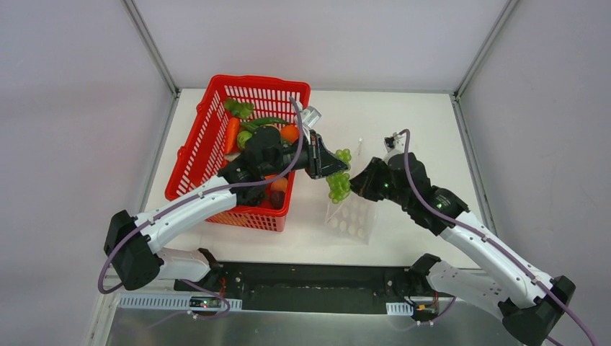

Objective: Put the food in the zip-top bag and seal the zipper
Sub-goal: Place the fake fruit in the zipper food storage bag.

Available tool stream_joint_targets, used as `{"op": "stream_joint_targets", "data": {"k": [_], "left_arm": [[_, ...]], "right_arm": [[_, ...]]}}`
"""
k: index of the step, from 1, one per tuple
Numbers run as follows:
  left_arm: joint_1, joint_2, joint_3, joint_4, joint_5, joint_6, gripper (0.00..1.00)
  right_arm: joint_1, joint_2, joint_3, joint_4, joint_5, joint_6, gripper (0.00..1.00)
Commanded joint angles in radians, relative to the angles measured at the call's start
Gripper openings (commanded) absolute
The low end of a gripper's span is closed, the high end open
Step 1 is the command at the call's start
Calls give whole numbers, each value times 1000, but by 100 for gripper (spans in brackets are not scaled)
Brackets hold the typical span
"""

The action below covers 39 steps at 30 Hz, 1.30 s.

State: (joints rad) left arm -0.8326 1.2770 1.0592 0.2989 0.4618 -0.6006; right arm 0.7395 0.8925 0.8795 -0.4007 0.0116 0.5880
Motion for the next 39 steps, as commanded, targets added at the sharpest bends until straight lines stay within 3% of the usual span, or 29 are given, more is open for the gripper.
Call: {"op": "stream_joint_targets", "data": {"k": [1, 14, 26, 35, 39], "left_arm": [[-14, -7, -15, -25, -57, 78, 0], [-60, 8, 55, -258, -317, 202, 0], [-109, 76, 161, -398, -355, 248, 0], [-112, 118, 222, -521, -417, 273, 10], [-112, 134, 247, -533, -389, 272, 20]], "right_arm": [[0, -33, 12, 30, -55, 13, 0], [0, -45, 31, 17, -113, 10, 0], [0, -47, 37, 28, -71, 16, 0], [0, -83, 28, 49, -61, 25, 0], [0, -80, 27, 54, -71, 24, 0]]}}
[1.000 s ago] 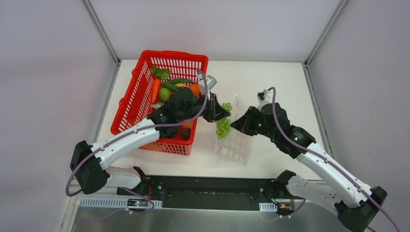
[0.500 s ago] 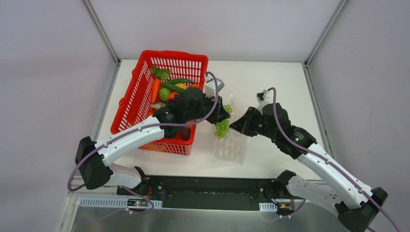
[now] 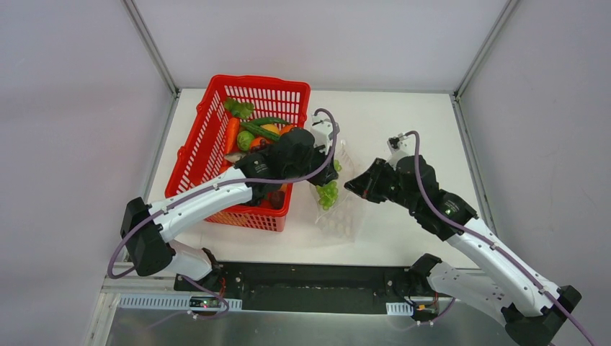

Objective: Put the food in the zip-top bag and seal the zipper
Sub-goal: Place the fake fruit in the zipper food storage bag.

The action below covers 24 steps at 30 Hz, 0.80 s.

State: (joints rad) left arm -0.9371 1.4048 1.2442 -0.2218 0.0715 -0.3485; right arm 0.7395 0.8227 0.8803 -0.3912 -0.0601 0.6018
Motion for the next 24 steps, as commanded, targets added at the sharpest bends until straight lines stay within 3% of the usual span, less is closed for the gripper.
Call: {"op": "stream_joint_targets", "data": {"k": [1, 9, 18, 24], "left_arm": [[-9, 9, 68, -13, 11, 20, 23], [-15, 17, 108, -36, 63, 28, 52], [-16, -59, 98, -41, 86, 49, 63], [-14, -162, 73, -63, 21, 88, 73]], "right_arm": [[0, -13, 24, 43, 5, 10, 0], [0, -16, 7, 40, 34, 12, 0], [0, -19, -3, 22, 127, 18, 0], [-1, 1, -13, 30, 124, 13, 0]]}}
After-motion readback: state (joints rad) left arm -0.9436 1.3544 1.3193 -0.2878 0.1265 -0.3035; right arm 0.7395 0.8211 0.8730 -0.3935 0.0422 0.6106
